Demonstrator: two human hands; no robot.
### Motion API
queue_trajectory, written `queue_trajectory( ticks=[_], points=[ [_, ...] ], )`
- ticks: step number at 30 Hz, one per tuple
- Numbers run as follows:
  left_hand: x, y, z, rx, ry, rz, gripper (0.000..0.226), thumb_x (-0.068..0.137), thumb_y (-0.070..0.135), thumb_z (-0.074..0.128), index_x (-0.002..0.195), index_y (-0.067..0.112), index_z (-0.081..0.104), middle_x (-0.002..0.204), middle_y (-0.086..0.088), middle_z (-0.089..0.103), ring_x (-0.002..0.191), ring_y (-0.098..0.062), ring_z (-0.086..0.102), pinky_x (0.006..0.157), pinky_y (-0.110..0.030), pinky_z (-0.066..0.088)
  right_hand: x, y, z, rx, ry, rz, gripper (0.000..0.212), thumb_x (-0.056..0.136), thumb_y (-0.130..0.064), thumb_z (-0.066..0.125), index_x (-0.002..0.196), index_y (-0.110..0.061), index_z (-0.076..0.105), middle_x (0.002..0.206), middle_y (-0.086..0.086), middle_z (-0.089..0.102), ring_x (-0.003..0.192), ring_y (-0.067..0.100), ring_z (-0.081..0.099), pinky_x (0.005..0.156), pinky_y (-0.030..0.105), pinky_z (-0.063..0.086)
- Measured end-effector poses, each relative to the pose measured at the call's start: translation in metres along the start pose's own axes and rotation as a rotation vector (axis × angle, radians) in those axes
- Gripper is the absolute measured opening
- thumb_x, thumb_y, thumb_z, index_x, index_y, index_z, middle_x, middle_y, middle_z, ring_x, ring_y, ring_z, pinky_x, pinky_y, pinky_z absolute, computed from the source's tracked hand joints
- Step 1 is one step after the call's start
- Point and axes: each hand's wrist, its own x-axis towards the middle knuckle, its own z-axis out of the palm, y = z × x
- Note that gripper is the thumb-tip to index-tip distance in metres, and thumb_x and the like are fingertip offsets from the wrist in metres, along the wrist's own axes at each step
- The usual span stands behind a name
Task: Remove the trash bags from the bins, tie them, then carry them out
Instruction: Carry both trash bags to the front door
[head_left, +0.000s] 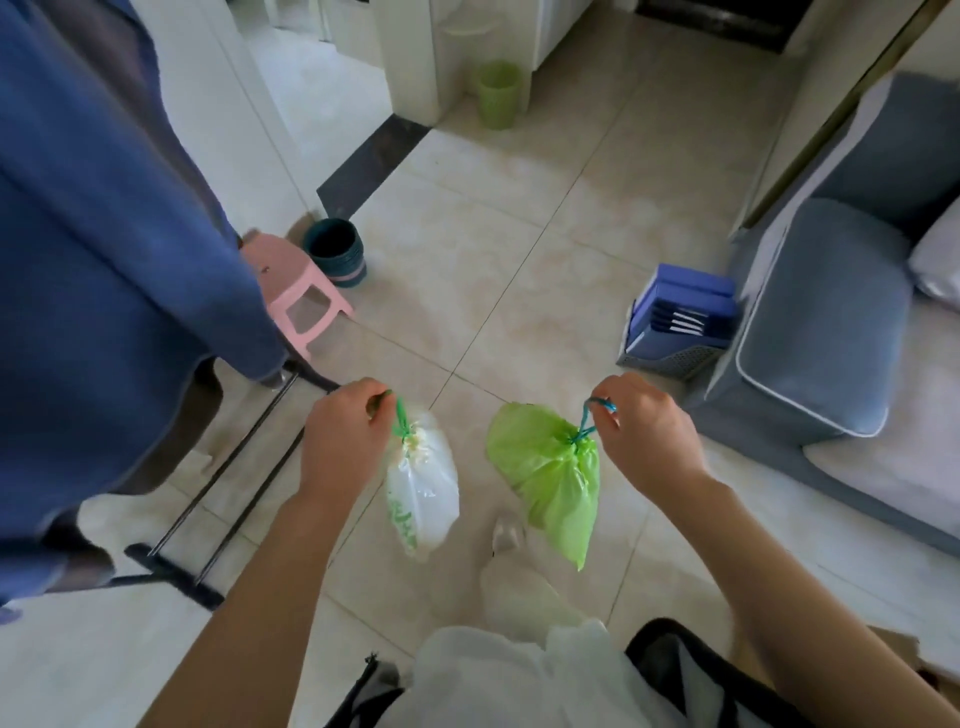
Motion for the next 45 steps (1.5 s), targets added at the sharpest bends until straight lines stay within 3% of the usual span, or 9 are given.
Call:
queue_trajectory(
  ticks=[2,6,14,17,23,26,32,36,45],
  points=[
    [0.044,0.014,0.010,0.006,0.009,0.006,0.009,0.088,0.011,0.062,0.085,0.005,0.069,0.073,-0.007,0.069,0.061,-0.016,0.054,0.060,-0.026,0.038,0.044,0.009,-0.006,0.018,0.001,-0.002,0.013,0.091,-0.020,0.054,0.090,-0.012,0.065,0.090,0.006,0.064,0.080,0.032,0.062,0.066,0.036,0.048],
    [0.131,0.038,0.036,0.018,-0.012,0.052,0.012,0.088,0.012,0.061,0.082,0.006,0.068,0.071,-0.009,0.068,0.058,-0.023,0.061,0.057,-0.031,0.047,0.130,0.026,-0.017,0.021,0.012,0.000,0.013,0.090,-0.020,0.056,0.089,-0.012,0.065,0.089,0.006,0.064,0.078,0.032,0.062,0.065,0.038,0.049],
    [0.301,0.085,0.094,-0.009,-0.053,0.111,0.008,0.088,0.012,0.064,0.085,0.006,0.068,0.075,-0.007,0.067,0.062,-0.017,0.052,0.062,-0.028,0.039,0.286,0.066,-0.024,-0.001,0.041,0.055,0.012,0.089,-0.020,0.059,0.086,-0.010,0.064,0.086,0.007,0.064,0.071,0.035,0.062,0.060,0.036,0.047],
    [0.374,0.099,0.124,-0.010,-0.093,0.178,0.008,0.086,0.011,0.067,0.080,0.006,0.067,0.070,-0.007,0.067,0.059,-0.016,0.051,0.060,-0.028,0.041,0.354,0.083,-0.029,-0.005,0.052,0.111,0.013,0.089,-0.021,0.059,0.085,-0.009,0.063,0.087,0.007,0.064,0.075,0.035,0.062,0.061,0.033,0.040],
    [0.512,0.139,0.174,0.016,-0.196,0.210,0.011,0.089,0.014,0.061,0.078,0.012,0.065,0.069,0.004,0.061,0.061,-0.016,0.053,0.062,-0.027,0.037,0.485,0.116,-0.060,0.019,0.050,0.224,0.014,0.091,-0.024,0.055,0.091,-0.012,0.063,0.097,0.005,0.066,0.089,0.031,0.060,0.070,0.037,0.047],
    [0.578,0.165,0.196,0.004,-0.229,0.230,0.013,0.092,0.014,0.057,0.080,0.013,0.061,0.070,0.006,0.057,0.062,-0.018,0.052,0.062,-0.030,0.038,0.548,0.133,-0.076,0.018,0.059,0.255,0.015,0.092,-0.024,0.053,0.092,-0.012,0.062,0.099,0.004,0.065,0.089,0.031,0.059,0.067,0.033,0.040],
    [0.692,0.225,0.250,-0.044,-0.250,0.238,0.014,0.096,0.016,0.050,0.082,0.015,0.053,0.075,0.004,0.054,0.065,-0.021,0.049,0.063,-0.031,0.035,0.670,0.178,-0.100,0.033,0.083,0.283,0.017,0.095,-0.027,0.049,0.094,-0.012,0.059,0.101,0.005,0.063,0.088,0.032,0.058,0.069,0.035,0.042],
    [0.765,0.267,0.288,-0.063,-0.247,0.212,0.018,0.097,0.014,0.048,0.079,0.015,0.048,0.073,0.001,0.053,0.066,-0.022,0.047,0.062,-0.031,0.032,0.756,0.214,-0.112,0.070,0.091,0.248,0.016,0.095,-0.026,0.050,0.094,-0.013,0.059,0.099,0.002,0.062,0.088,0.028,0.058,0.067,0.032,0.039],
    [0.942,0.370,0.366,-0.080,-0.153,0.215,0.013,0.094,0.010,0.051,0.083,0.007,0.057,0.077,-0.008,0.063,0.070,-0.026,0.053,0.063,-0.033,0.038,0.947,0.300,-0.163,0.113,0.060,0.151,0.013,0.094,-0.025,0.050,0.091,-0.016,0.059,0.096,-0.001,0.061,0.085,0.026,0.059,0.071,0.039,0.050]
  ],
)
